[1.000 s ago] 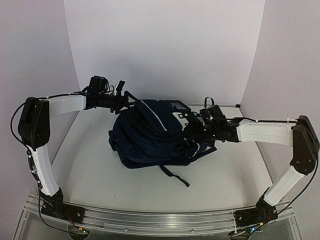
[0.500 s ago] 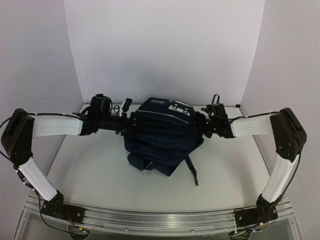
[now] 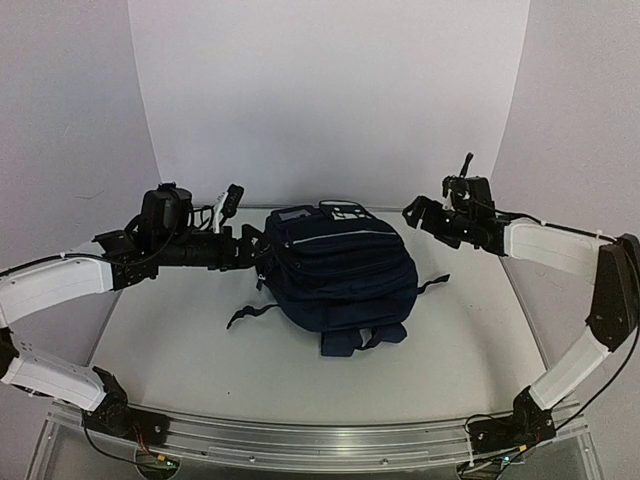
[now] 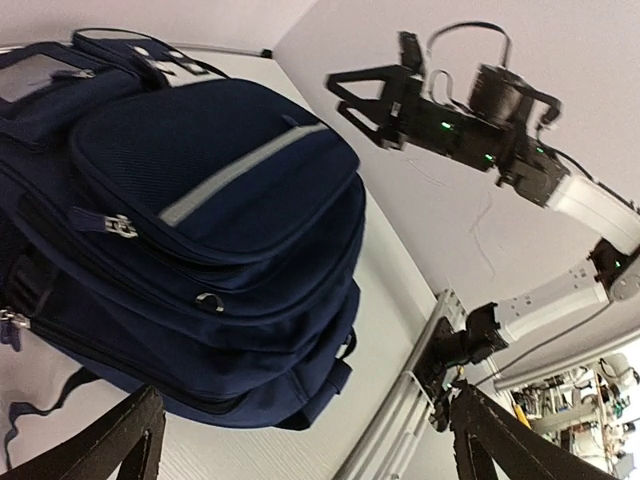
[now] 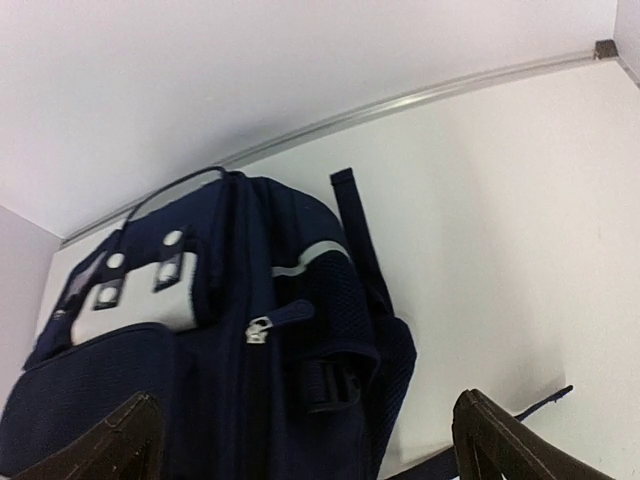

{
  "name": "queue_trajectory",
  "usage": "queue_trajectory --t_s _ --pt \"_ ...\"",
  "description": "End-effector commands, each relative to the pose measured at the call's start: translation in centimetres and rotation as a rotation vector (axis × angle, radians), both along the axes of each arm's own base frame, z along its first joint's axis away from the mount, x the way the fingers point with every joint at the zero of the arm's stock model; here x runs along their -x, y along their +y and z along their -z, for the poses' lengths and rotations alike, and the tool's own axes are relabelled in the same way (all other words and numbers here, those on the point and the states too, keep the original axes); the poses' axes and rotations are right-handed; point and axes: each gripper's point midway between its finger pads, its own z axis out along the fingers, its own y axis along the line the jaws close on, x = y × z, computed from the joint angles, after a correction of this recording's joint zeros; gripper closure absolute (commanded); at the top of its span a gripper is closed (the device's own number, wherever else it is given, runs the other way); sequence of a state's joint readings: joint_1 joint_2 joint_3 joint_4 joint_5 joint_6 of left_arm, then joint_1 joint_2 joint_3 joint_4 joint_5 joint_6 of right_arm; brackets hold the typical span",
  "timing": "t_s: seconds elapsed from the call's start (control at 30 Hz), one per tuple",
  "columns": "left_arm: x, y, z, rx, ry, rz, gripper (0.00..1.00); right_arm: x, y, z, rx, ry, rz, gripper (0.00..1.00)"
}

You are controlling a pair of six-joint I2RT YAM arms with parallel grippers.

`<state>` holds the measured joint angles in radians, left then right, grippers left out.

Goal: Pack the student bag
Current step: Adjust the student bag at the center of the board.

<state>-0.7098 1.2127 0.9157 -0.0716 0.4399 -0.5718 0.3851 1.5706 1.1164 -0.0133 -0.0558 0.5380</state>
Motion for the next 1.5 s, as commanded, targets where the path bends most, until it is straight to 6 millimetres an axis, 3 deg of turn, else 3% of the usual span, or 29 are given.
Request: queue_trajectory --t_s 0.0,0.1,0.2,0.27,0.43,0.57,0.73,0.83,1.07,1.27,1.47 --pt "-3.4 3.4 2.7 -0.081 0.021 -0.115 0.0 4.5 3.3 0.0 -0.153 0.111 -0.15 0.02" --pt "-4.4 3.1 2.7 -0.112 -0.03 -0.093 0.02 7.1 4.9 0.7 -0.21 0.164 -0.177 0.03" --pt "-5.6 2.2 2.8 -0.171 -0.069 -0.046 0.16 9.4 5.6 2.3 -0.252 0.23 -0.172 0.13" --pt "-6.2 1.7 2.9 -0.208 -0.071 -0.021 0.2 10.5 5.3 3.3 -0.268 0.262 -0.143 0.19" --pt "-7.0 0.9 2.9 -0.224 -0.094 0.016 0.2 11.7 5.3 5.3 -0.276 0.299 -0.126 0.26" --pt "-7.0 0.3 3.0 -0.21 -0.095 0.044 0.22 10.8 6.4 5.7 -0.311 0.271 -0.149 0.37" --pt "-6.9 0.2 2.7 -0.201 -0.106 0.056 0.26 8.6 5.5 7.2 -0.238 0.242 -0.07 0.81" --pt "-6.7 0.3 2.3 -0.2 -0.117 0.058 0.27 7.2 4.6 7.3 -0.192 0.214 -0.036 0.98" --pt "-6.8 -0.3 1.7 -0.201 -0.15 0.099 0.34 2.4 0.6 5.9 -0.069 0.12 -0.097 1.0" --pt "-8.0 -2.8 2.1 -0.238 -0.211 0.164 0.41 -0.3 0.8 6.2 -0.063 0.118 -0.272 1.0" --pt "-9.5 -5.2 2.8 -0.291 -0.272 0.235 0.47 -0.6 1.8 6.5 -0.125 0.138 -0.379 1.0"
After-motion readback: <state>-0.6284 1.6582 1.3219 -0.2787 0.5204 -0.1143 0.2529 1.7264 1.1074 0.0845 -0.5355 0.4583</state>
